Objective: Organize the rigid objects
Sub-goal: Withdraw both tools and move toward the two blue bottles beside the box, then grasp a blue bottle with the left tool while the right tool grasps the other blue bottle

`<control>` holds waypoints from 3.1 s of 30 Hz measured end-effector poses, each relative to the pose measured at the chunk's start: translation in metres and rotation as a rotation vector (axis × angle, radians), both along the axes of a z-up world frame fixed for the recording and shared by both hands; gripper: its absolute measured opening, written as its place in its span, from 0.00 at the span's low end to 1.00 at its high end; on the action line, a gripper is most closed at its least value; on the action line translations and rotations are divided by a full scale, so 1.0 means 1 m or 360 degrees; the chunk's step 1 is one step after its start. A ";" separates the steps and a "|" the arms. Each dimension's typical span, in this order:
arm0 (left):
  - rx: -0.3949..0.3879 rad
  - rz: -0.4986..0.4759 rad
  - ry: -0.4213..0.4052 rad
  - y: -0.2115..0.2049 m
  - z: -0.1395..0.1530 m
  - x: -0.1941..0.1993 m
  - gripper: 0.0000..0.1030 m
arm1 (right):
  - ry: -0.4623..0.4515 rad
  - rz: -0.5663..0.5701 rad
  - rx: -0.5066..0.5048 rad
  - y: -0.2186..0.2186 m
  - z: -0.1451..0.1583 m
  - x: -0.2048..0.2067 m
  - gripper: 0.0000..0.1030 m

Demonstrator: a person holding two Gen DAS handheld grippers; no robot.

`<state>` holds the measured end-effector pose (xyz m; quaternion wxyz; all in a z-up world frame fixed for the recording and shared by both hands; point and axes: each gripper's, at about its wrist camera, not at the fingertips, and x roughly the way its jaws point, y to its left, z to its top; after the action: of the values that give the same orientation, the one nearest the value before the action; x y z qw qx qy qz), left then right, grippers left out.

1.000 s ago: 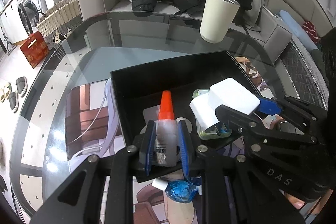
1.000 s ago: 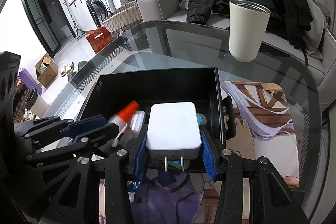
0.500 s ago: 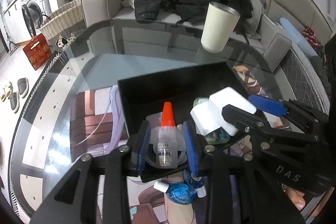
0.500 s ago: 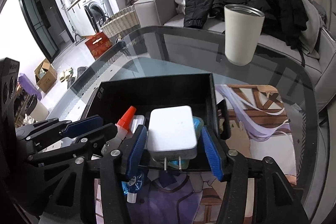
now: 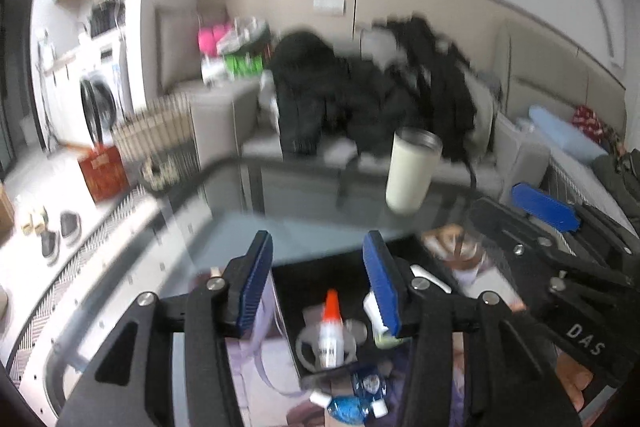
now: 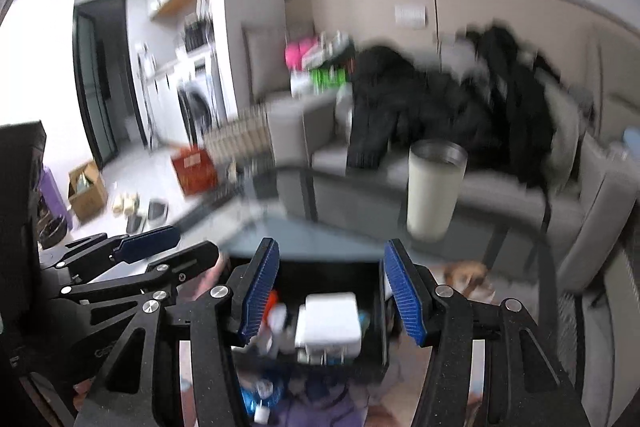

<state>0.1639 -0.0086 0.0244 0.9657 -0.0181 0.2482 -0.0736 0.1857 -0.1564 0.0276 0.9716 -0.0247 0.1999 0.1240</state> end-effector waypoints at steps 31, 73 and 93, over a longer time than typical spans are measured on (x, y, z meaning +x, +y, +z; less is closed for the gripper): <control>0.0042 0.0113 0.0023 0.046 -0.037 -0.059 0.49 | 0.0068 0.0173 -0.0071 0.022 -0.023 -0.061 0.61; 0.0119 -0.0151 0.0646 -0.026 -0.126 -0.023 0.49 | 0.0830 0.0101 -0.0156 -0.007 -0.155 -0.004 0.42; 0.0061 -0.0246 0.0759 -0.016 -0.138 -0.016 0.32 | 0.0889 0.0186 -0.0132 0.012 -0.159 0.002 0.42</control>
<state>0.1484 -0.0248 -0.1135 0.8715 0.0024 0.4711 -0.1362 0.1882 -0.1446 -0.1315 0.8683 -0.0408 0.4630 0.1735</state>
